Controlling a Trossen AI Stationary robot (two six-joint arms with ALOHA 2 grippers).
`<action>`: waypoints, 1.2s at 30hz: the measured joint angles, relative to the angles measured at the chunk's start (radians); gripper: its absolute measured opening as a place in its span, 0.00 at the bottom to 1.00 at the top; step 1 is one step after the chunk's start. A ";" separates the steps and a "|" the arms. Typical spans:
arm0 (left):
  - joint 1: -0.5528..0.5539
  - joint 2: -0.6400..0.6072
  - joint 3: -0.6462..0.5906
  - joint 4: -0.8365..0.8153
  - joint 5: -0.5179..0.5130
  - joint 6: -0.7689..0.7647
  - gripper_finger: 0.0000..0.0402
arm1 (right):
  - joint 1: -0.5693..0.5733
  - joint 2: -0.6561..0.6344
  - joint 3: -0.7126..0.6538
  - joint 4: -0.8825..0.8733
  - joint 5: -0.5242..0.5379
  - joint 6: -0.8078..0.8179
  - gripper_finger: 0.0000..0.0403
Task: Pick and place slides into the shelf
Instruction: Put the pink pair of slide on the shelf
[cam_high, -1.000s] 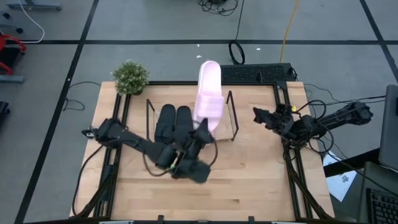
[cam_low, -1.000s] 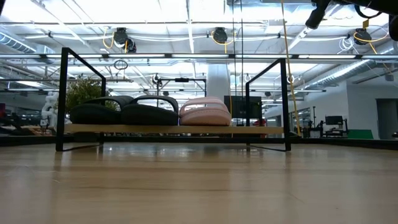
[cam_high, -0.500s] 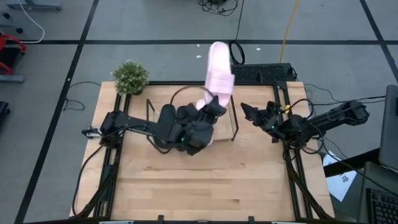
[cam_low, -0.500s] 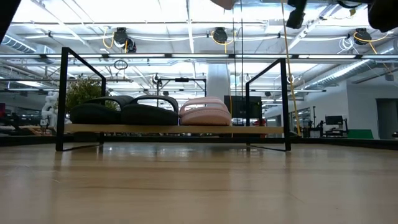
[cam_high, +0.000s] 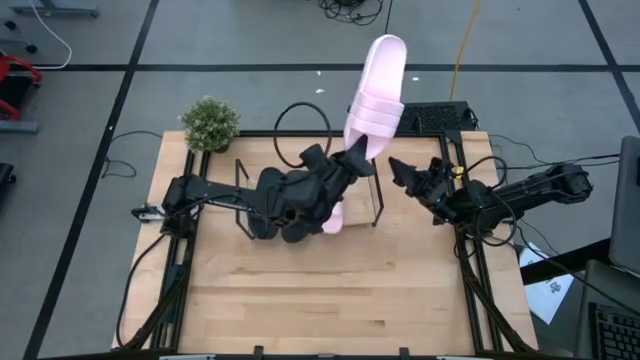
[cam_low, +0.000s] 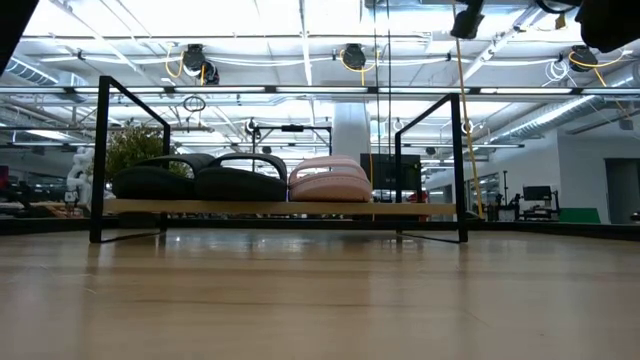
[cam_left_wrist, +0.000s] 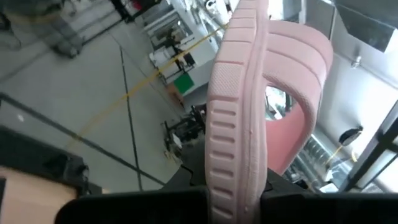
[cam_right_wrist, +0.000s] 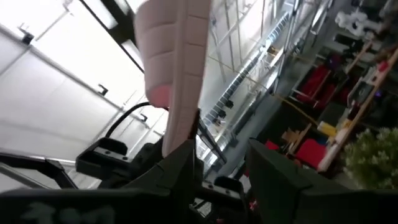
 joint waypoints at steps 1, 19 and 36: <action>0.003 0.001 0.000 -0.019 0.008 -0.047 0.04 | 0.000 0.000 0.001 0.003 0.000 -0.022 0.34; 0.018 0.004 -0.001 -0.050 0.104 -0.140 0.04 | -0.023 0.001 0.096 -0.067 -0.099 -0.182 0.42; 0.011 0.004 -0.001 -0.099 0.127 -0.167 0.04 | -0.098 0.001 0.096 -0.071 -0.153 -0.079 0.56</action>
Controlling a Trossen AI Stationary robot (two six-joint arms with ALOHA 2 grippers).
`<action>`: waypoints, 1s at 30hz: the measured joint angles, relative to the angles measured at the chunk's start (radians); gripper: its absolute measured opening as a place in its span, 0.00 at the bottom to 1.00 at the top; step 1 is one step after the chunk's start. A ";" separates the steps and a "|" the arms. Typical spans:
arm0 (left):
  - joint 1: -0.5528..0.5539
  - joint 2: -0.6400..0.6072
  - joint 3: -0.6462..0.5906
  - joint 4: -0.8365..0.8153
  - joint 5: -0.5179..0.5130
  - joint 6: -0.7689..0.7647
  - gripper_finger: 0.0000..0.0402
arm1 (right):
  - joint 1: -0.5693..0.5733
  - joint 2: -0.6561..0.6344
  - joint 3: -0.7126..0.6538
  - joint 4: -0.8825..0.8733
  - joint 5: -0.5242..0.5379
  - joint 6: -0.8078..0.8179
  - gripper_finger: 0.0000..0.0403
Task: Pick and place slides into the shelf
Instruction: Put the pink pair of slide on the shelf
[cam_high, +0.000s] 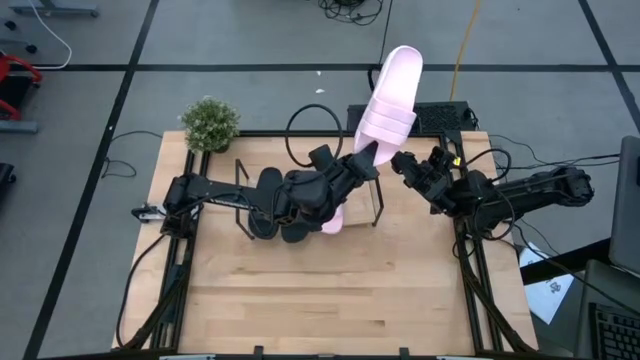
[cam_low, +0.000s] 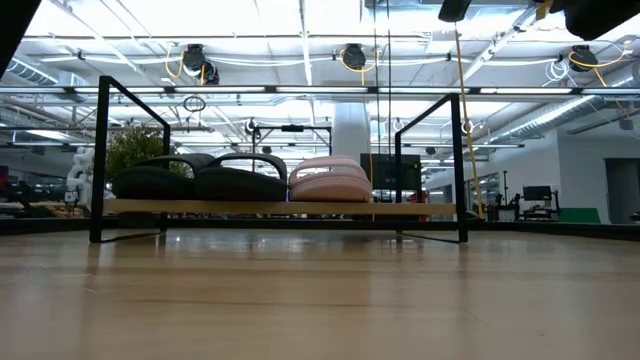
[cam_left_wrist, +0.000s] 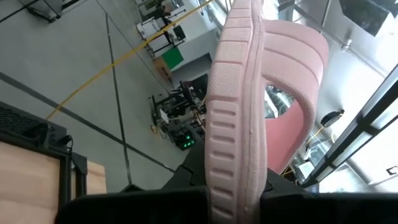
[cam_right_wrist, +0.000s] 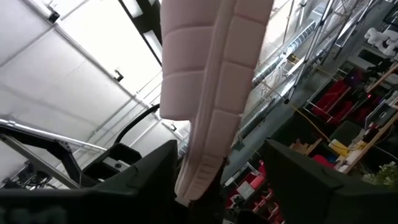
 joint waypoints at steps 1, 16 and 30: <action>0.000 0.000 0.000 -0.002 0.000 0.000 0.04 | 0.000 0.000 0.000 0.000 0.000 -0.001 0.55; -0.021 -0.001 0.000 -0.060 0.056 -0.068 0.04 | 0.000 -0.002 0.000 0.003 -0.057 -0.029 0.32; -0.027 -0.002 0.000 -0.074 0.067 -0.067 0.08 | 0.001 -0.002 -0.002 -0.018 -0.053 -0.050 0.10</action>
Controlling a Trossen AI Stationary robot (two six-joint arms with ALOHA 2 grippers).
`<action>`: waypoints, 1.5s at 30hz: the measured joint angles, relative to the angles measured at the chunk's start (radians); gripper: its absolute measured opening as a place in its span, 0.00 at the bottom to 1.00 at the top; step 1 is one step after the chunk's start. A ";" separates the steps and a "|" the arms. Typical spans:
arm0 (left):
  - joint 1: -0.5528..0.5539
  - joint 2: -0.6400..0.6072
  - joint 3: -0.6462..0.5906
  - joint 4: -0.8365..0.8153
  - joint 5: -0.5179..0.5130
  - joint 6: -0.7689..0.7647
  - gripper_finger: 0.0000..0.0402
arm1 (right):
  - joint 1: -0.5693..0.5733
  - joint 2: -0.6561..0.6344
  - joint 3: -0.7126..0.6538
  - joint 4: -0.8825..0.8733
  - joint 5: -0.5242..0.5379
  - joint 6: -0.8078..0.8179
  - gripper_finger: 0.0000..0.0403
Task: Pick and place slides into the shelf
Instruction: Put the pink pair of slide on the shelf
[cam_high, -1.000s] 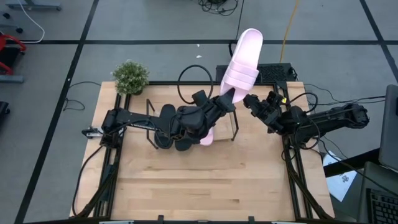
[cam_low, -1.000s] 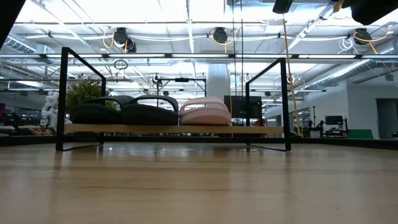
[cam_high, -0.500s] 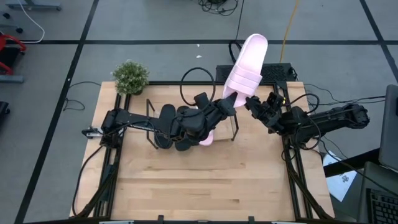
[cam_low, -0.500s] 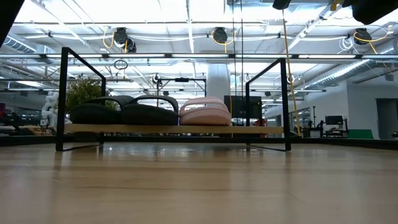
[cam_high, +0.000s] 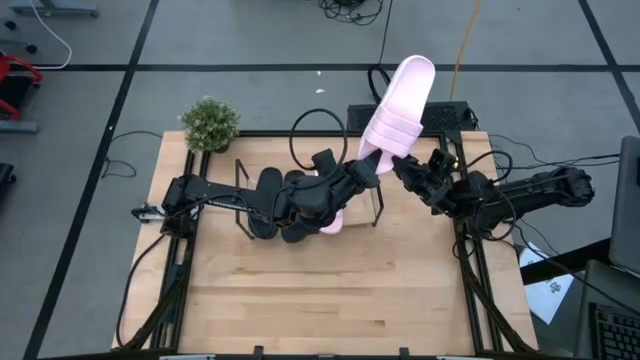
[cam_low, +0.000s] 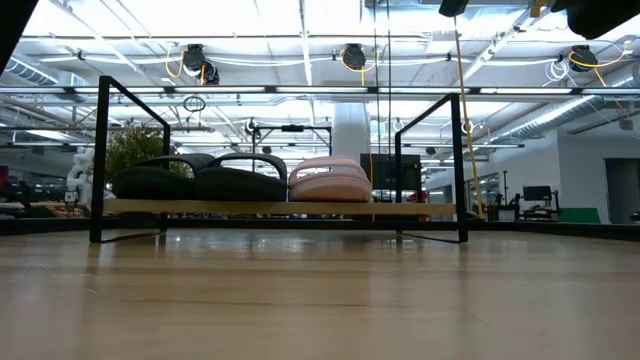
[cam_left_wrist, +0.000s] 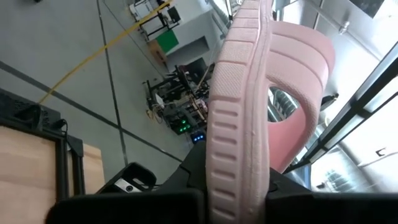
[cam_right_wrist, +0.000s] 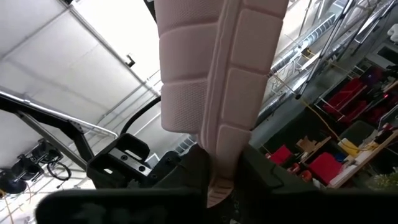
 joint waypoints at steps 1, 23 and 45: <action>0.000 0.000 0.000 -0.001 0.000 0.010 0.10 | 0.000 0.000 0.000 -0.004 0.000 0.004 0.10; -0.114 -0.090 -0.002 -0.201 0.106 0.010 0.22 | -0.006 -0.217 0.002 -0.391 -0.058 0.024 0.09; -0.254 -0.212 0.000 -0.333 -0.139 0.361 0.22 | -0.006 -0.212 -0.001 -0.880 -0.333 0.326 0.09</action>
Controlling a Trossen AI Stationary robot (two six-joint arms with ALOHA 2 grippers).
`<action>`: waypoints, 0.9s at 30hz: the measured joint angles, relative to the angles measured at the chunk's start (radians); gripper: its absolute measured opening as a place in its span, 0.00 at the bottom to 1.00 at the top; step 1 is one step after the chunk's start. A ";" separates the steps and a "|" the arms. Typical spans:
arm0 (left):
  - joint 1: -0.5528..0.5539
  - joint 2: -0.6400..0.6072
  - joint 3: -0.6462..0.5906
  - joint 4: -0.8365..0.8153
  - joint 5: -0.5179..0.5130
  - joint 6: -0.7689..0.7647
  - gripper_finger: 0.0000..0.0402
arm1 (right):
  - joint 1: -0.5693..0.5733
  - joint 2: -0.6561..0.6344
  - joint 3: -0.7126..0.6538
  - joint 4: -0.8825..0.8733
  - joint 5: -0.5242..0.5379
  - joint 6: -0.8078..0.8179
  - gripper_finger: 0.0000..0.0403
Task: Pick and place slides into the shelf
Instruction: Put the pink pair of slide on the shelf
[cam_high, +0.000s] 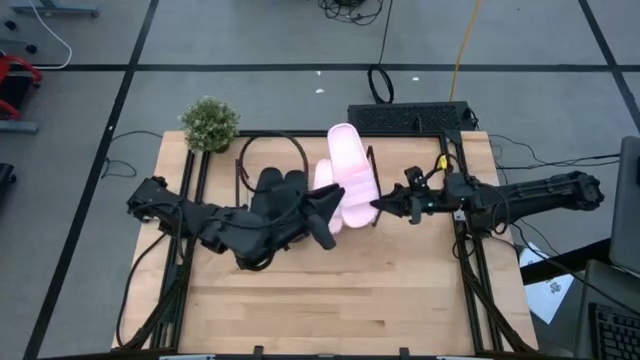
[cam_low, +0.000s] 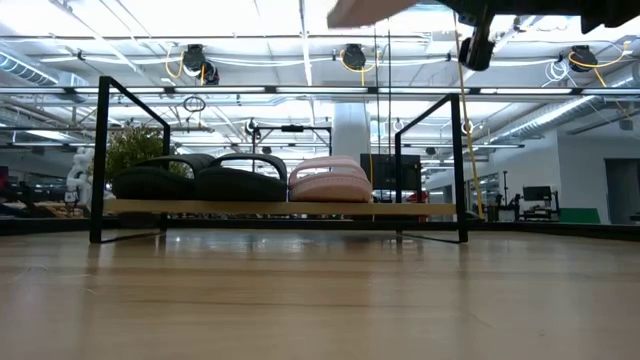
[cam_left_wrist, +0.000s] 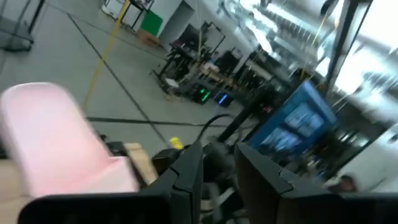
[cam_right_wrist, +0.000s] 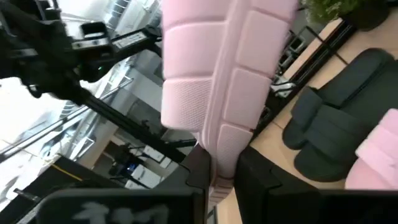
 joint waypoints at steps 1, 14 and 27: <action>0.006 -0.001 0.000 -0.035 0.008 0.001 0.22 | 0.000 0.002 0.000 0.003 -0.003 0.002 0.09; 0.181 -0.070 -0.001 -0.444 0.473 -0.024 0.22 | 0.002 0.010 0.002 -0.012 -0.038 0.017 0.09; 0.437 -0.144 0.000 -0.624 0.987 0.091 0.22 | 0.001 0.006 0.002 -0.027 -0.056 0.041 0.09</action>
